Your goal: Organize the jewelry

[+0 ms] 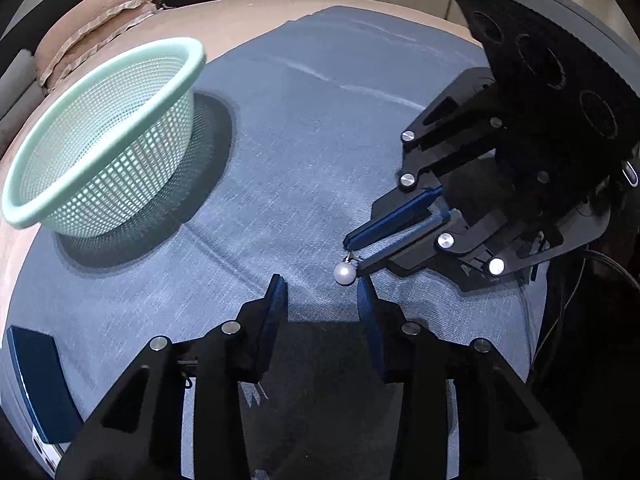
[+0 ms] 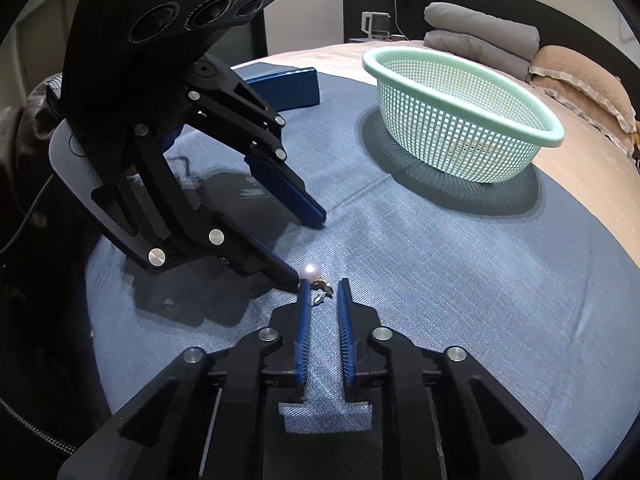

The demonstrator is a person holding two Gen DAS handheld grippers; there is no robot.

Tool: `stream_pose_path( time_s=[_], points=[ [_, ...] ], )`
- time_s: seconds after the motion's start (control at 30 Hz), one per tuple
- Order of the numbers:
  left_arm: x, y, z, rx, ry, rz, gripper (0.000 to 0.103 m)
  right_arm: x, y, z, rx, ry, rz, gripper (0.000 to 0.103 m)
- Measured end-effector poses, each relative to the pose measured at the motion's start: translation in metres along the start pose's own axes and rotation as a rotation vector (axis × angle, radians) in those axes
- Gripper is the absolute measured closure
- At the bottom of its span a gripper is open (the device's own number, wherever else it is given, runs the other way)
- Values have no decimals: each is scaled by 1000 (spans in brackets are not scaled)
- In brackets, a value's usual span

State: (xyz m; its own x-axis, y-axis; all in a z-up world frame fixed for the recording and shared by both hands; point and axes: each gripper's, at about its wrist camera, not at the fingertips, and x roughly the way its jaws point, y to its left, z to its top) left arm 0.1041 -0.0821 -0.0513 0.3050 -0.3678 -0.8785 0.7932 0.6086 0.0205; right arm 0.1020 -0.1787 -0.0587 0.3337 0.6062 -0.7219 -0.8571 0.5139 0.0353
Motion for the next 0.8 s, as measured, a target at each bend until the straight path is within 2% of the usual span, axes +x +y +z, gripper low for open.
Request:
stream_pose_path(
  time_s=[0.1, 0.2, 0.23, 0.4, 0.57, 0.8],
  points=[
    [5, -3, 7, 65, 7, -31, 70, -1, -1, -1, 3, 0, 10, 93],
    [8, 2, 12, 74, 14, -74, 73, -2, -4, -2, 13, -2, 17, 95],
    [9, 4, 13, 71, 12, -88, 80, -2, -5, -3, 14, -2, 14, 96],
    [11, 13, 14, 41, 8, -135, 90, -2, -7, -4, 22, -4, 21, 98],
    [9, 15, 9, 19, -5, -147, 91, -5, -5, -4, 28, -9, 17, 99],
    [0, 10, 10, 41, -5, -133, 91, -13, 2, 2, 4, -11, -6, 99]
  ],
)
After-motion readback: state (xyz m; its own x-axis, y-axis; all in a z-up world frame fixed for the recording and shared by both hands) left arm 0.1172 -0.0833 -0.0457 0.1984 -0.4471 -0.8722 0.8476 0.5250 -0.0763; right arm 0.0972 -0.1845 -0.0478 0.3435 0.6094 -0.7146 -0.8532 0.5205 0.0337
